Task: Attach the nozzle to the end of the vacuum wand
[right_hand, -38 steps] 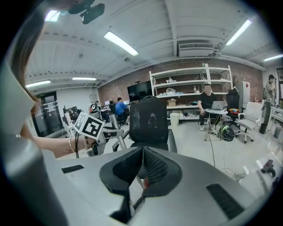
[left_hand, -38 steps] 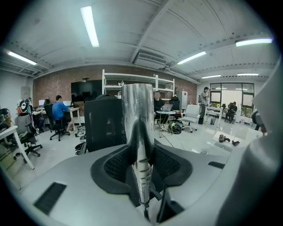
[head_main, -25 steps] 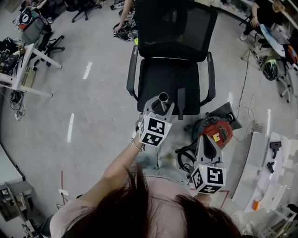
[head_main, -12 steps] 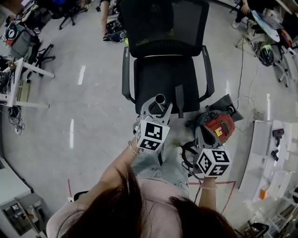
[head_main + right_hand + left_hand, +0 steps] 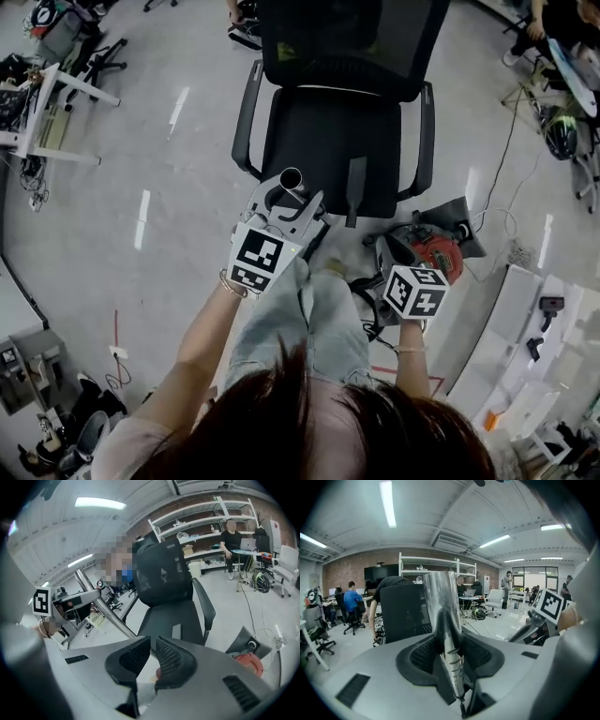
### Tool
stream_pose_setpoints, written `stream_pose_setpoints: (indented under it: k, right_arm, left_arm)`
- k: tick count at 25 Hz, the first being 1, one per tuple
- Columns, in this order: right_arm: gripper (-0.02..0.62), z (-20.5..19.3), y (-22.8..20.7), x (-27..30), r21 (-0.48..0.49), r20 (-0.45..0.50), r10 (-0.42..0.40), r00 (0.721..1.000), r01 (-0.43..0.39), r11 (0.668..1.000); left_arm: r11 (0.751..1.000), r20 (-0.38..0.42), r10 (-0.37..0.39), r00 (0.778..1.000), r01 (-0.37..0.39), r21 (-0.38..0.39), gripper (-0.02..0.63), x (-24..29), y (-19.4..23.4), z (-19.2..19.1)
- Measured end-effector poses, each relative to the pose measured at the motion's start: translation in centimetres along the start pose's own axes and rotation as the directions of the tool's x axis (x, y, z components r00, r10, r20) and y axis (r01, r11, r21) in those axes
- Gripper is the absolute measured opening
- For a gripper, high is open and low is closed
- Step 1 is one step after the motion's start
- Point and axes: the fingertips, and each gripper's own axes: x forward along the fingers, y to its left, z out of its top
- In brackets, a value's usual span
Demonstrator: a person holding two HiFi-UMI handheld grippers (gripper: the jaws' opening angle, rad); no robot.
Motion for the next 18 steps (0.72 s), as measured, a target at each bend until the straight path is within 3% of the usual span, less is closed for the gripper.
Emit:
stream_pose_setpoints:
  k: [10,13,18]
  right_arm:
    - [0.035,-4.3,-4.1,6.7,0.033,-0.140,0.110,0.984,-0.106,0.994]
    - [0.096,-6.0,-5.5,9.1,0.081,-0.190,0.154,0.970,-0.141,0.987]
    - [0.124,-8.4,-7.3,13.0,0.161,-0.241,0.184,0.953,-0.147,0.976]
  left_arm:
    - [1.000,-0.010,0.013,1.000,-0.013,0.012,0.167,0.4,-0.5,-0.5]
    - [1.000,-0.009,0.015,1.000,-0.015,0.012,0.167,0.6,-0.7,-0.7]
    - [1.000,0.037,0.008,0.999,-0.009,0.020,0.167,0.3,-0.2,-0.6]
